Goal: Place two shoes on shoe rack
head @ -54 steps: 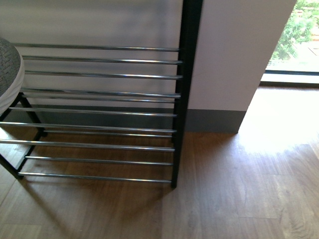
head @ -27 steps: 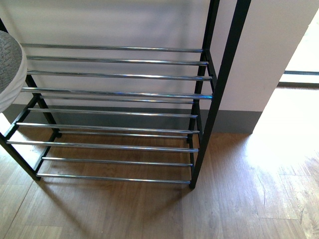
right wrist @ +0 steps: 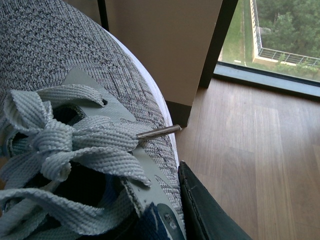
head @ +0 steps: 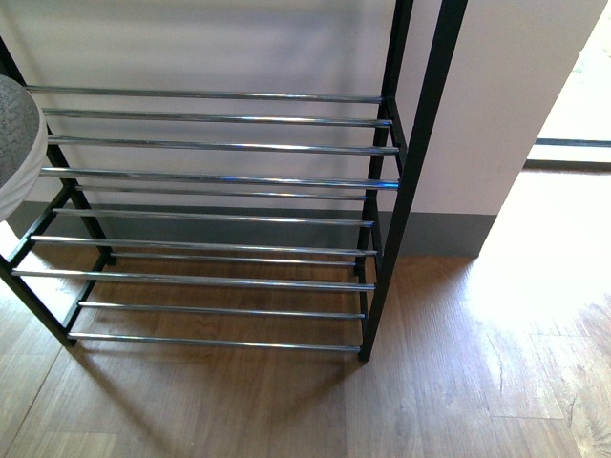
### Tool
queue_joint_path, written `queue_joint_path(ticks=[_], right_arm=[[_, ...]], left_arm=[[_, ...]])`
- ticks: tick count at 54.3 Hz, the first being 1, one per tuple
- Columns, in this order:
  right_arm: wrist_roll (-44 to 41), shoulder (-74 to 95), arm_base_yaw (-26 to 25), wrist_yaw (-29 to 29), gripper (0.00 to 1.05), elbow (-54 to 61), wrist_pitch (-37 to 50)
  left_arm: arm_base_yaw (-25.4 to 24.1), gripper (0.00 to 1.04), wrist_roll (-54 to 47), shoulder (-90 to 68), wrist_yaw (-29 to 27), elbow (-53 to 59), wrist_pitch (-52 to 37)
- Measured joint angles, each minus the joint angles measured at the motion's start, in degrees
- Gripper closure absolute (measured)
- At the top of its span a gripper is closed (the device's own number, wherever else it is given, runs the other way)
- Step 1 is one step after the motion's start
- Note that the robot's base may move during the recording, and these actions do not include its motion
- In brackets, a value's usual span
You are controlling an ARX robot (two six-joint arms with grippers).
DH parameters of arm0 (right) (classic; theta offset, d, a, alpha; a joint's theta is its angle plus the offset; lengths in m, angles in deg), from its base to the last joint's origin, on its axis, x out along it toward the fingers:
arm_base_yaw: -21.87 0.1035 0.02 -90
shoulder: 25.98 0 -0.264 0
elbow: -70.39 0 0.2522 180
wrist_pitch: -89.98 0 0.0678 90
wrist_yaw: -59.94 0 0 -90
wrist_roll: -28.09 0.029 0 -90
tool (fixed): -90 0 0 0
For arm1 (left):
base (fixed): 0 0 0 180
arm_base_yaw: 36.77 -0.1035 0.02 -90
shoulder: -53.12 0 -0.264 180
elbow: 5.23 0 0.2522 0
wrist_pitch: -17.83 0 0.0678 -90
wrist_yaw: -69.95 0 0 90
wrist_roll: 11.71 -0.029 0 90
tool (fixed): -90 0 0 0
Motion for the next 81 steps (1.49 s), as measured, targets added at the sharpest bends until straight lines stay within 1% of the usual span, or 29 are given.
queue_joint_path(ticks=[81], right_arm=[[0.0, 0.0, 0.0, 0.0, 1.03, 0.2, 0.0]], left_arm=[[0.0, 1.03, 0.0, 0.0, -0.2, 0.1, 0.0]])
